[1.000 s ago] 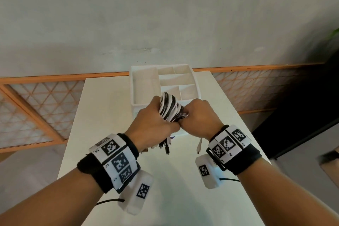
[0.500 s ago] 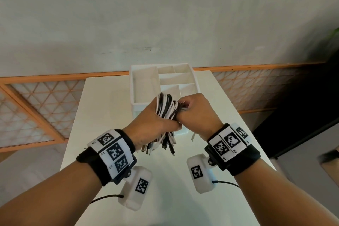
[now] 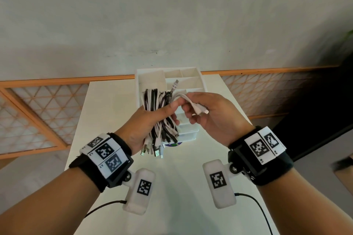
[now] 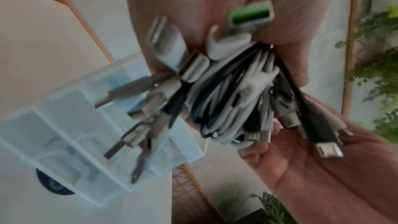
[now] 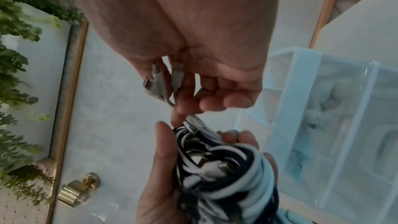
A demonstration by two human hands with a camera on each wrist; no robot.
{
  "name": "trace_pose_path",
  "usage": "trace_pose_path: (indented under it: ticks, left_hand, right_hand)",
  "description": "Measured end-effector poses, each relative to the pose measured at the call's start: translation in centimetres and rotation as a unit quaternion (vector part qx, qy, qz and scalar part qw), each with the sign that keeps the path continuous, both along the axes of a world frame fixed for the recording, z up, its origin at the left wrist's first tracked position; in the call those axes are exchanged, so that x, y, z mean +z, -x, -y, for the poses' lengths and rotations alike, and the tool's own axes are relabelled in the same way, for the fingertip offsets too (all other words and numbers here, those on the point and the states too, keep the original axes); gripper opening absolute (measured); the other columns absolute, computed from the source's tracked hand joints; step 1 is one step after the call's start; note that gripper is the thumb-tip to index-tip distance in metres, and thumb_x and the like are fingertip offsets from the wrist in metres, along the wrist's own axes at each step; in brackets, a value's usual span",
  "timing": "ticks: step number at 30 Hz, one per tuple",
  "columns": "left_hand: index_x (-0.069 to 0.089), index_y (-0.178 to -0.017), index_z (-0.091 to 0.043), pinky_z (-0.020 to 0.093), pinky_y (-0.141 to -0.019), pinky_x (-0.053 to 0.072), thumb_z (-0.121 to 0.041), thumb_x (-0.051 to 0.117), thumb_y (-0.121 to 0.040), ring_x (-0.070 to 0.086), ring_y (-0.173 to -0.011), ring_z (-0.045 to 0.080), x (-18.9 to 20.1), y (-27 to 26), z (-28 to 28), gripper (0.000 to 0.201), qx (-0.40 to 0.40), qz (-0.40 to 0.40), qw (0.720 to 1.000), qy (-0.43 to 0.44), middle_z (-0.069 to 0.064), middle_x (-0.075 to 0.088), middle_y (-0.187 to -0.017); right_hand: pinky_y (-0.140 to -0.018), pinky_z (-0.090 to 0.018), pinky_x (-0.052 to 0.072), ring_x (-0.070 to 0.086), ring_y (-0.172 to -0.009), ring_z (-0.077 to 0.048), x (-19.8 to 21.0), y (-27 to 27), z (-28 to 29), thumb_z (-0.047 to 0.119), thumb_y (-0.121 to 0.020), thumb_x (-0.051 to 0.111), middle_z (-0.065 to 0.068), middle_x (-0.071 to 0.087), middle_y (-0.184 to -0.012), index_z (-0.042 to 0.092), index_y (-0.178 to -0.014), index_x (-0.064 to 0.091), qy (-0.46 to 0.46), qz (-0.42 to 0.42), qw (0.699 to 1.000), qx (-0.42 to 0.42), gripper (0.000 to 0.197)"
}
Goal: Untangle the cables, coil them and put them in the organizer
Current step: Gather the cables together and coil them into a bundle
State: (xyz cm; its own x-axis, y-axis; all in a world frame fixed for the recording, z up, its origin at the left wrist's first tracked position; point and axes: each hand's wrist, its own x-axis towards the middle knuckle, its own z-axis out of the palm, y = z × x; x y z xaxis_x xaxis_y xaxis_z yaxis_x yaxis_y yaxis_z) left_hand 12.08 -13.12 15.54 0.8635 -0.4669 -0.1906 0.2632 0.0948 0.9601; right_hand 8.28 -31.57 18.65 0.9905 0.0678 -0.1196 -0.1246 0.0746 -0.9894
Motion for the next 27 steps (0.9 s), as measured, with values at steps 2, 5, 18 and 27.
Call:
trace_pose_path:
  ticks: [2, 5, 18, 27]
  left_hand:
    - [0.077, -0.107, -0.020, 0.050, -0.091, 0.052, -0.053, 0.078, -0.067, 0.067, -0.093, 0.033, 0.1, 0.1, 0.0, 0.052, 0.000, -0.011, 1.000, 0.016, 0.010, 0.072, -0.088]
    - [0.076, -0.109, -0.019, 0.042, -0.084, 0.056, -0.056, 0.076, -0.069, 0.071, -0.092, 0.029, 0.4, 0.1, -0.1, 0.055, 0.006, -0.016, 1.000, 0.016, 0.014, 0.075, -0.097]
    - [0.073, -0.107, -0.003, 0.036, -0.070, 0.061, -0.034, 0.075, -0.080, 0.070, -0.085, 0.029, 0.8, 0.3, -0.5, 0.042, -0.020, -0.058, 0.996, 0.068, 0.025, 0.071, -0.100]
    - [0.075, -0.098, -0.001, 0.038, -0.073, 0.058, -0.035, 0.066, -0.084, 0.070, -0.077, 0.033, 0.6, 0.6, -0.5, 0.038, -0.010, -0.046, 0.998, 0.049, 0.033, 0.068, -0.095]
  right_hand:
    - [-0.063, -0.027, 0.032, 0.042, -0.065, -0.013, 0.0, -0.1, -0.6, 0.017, -0.100, 0.052, -0.006, 0.054, -0.073, 0.002, -0.099, 0.077, 0.021, 0.012, 0.999, -0.023, 0.028]
    - [-0.061, -0.017, 0.031, 0.042, -0.051, -0.002, 0.0, 0.0, -1.5, 0.012, -0.098, 0.059, 0.011, 0.052, -0.053, 0.008, -0.074, 0.073, 0.090, 0.048, 0.994, -0.036, 0.028]
    - [-0.051, -0.024, 0.037, 0.041, -0.049, -0.016, -1.3, -0.2, -2.9, 0.009, -0.092, 0.066, -0.028, 0.051, -0.057, -0.008, -0.073, 0.067, 0.164, 0.181, 0.967, -0.074, 0.025]
    - [-0.058, -0.026, 0.042, 0.053, -0.057, -0.014, -1.5, 0.1, -2.3, 0.019, -0.098, 0.063, -0.006, 0.053, -0.072, 0.008, -0.073, 0.065, 0.268, 0.106, 0.956, 0.060, 0.027]
